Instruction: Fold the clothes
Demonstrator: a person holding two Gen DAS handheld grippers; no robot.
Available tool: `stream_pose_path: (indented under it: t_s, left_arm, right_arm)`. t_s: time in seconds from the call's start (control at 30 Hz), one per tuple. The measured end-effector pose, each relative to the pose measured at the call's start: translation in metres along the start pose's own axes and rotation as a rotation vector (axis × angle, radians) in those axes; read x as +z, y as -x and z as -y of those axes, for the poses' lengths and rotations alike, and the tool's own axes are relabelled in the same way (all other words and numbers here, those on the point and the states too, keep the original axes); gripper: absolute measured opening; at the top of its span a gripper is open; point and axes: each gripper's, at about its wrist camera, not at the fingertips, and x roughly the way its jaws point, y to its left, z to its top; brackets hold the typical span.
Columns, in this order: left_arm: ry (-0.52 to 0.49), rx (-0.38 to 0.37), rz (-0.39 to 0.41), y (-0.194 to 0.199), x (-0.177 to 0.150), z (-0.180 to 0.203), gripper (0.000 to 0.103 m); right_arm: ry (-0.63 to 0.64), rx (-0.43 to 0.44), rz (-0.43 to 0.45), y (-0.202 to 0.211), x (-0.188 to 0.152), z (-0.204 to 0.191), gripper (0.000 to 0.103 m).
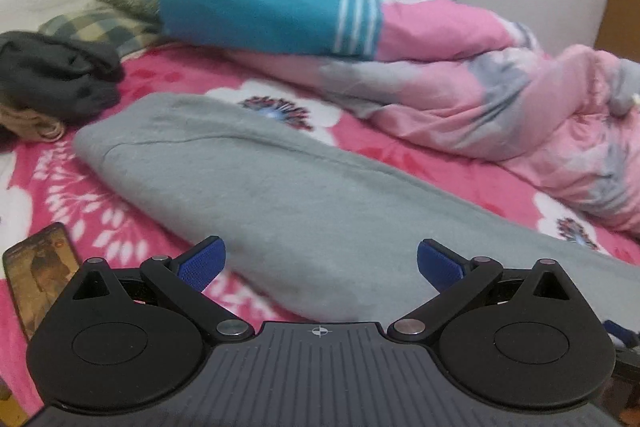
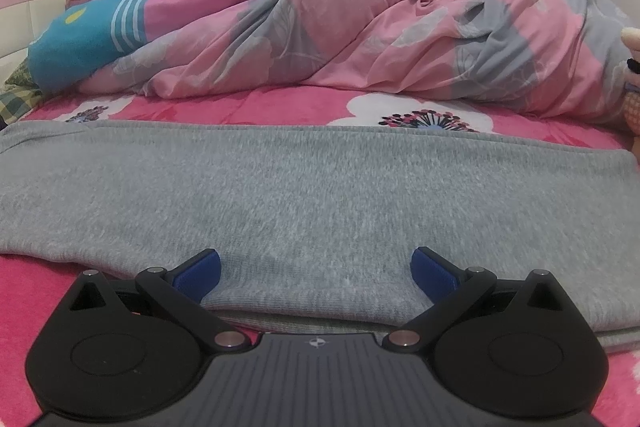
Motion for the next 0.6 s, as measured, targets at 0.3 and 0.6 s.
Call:
stream_pose_path:
  t_s: [0.3, 0.6]
  left_arm:
    - [-0.133, -0.062, 0.033, -0.010, -0.026, 0.051, 0.102]
    - [-0.236, -0.116, 0.075, -0.050, -0.038, 0.093, 0.102]
  right_arm:
    - [0.049, -0.031, -0.032, 0.001, 0.006, -0.008, 0.103]
    - [-0.303, 0.031, 0.094, 0.093, 0.005, 0.087, 0.103]
